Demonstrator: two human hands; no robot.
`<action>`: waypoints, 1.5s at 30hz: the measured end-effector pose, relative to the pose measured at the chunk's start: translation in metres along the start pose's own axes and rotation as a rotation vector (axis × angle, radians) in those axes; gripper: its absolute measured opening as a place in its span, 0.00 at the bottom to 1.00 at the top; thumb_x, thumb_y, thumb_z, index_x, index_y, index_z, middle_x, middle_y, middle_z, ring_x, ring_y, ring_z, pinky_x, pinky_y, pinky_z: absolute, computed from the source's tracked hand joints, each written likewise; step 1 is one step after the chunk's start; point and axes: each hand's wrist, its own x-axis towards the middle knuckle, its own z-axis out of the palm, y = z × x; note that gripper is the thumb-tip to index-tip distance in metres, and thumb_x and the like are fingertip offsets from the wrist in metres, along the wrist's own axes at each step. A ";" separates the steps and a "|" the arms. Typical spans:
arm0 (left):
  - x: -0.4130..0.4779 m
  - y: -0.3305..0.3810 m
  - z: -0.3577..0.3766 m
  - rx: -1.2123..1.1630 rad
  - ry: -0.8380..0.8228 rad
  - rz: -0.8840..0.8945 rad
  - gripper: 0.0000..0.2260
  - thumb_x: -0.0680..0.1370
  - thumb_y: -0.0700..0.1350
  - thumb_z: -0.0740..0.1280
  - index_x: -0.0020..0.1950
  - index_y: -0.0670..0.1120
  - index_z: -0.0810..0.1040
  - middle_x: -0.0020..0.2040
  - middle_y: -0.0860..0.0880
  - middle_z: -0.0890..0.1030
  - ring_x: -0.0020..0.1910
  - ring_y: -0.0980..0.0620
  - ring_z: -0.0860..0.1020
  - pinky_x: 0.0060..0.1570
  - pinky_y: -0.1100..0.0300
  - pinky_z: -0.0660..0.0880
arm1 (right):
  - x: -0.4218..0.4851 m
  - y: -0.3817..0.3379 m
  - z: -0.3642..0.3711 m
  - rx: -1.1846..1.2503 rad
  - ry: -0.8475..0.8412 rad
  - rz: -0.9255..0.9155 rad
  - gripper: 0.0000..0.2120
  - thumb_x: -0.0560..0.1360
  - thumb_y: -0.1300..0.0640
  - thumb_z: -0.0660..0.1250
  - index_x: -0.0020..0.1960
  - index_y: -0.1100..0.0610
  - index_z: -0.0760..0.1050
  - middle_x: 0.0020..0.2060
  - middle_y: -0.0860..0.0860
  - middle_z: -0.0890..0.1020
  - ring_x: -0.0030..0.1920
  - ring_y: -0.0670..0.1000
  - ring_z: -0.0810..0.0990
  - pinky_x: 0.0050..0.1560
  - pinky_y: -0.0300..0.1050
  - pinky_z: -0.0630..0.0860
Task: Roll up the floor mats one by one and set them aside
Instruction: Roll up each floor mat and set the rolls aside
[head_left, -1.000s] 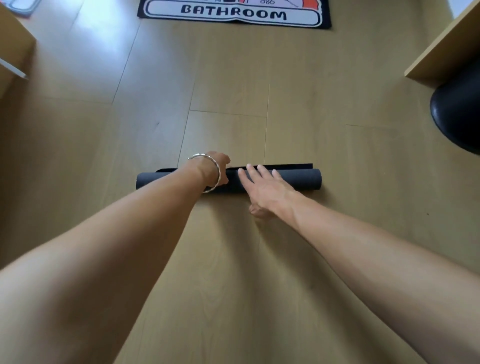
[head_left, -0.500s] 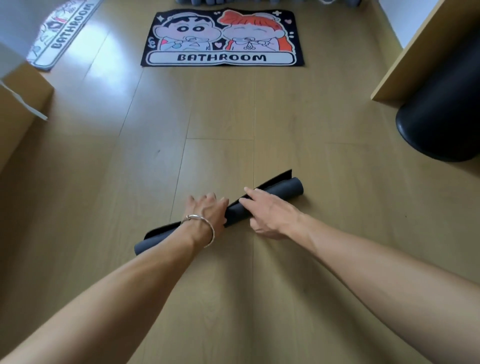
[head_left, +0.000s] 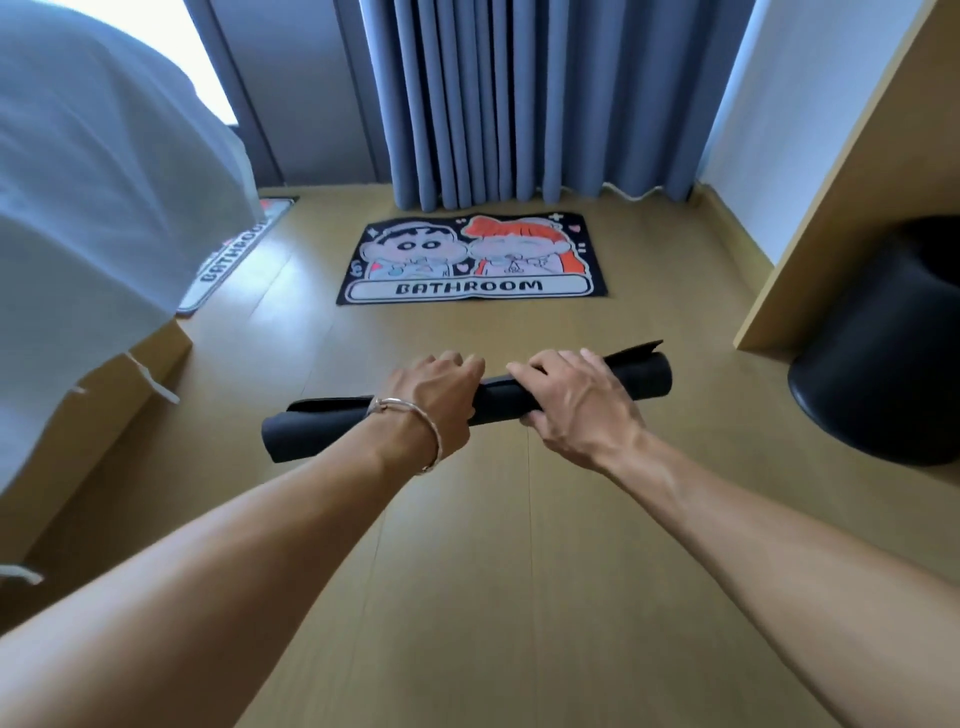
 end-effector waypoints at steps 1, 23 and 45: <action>0.003 -0.001 -0.009 0.014 0.013 -0.005 0.09 0.78 0.47 0.62 0.56 0.48 0.67 0.52 0.49 0.75 0.46 0.48 0.73 0.38 0.57 0.64 | 0.005 0.003 -0.008 -0.007 0.028 -0.014 0.20 0.78 0.52 0.62 0.69 0.51 0.65 0.61 0.51 0.74 0.60 0.54 0.72 0.65 0.51 0.62; 0.005 0.029 0.017 -0.510 0.016 -0.291 0.14 0.75 0.55 0.66 0.55 0.47 0.75 0.47 0.45 0.79 0.44 0.45 0.75 0.38 0.59 0.64 | 0.000 0.001 -0.008 0.942 -0.028 0.606 0.37 0.78 0.41 0.60 0.77 0.55 0.45 0.74 0.58 0.60 0.71 0.58 0.64 0.68 0.49 0.63; 0.002 0.170 0.059 -1.135 -0.562 -0.007 0.24 0.79 0.49 0.62 0.74 0.50 0.63 0.62 0.51 0.74 0.58 0.54 0.73 0.61 0.54 0.70 | -0.087 0.127 0.079 1.279 -0.109 0.955 0.33 0.76 0.34 0.55 0.73 0.54 0.59 0.65 0.52 0.72 0.62 0.55 0.74 0.64 0.52 0.72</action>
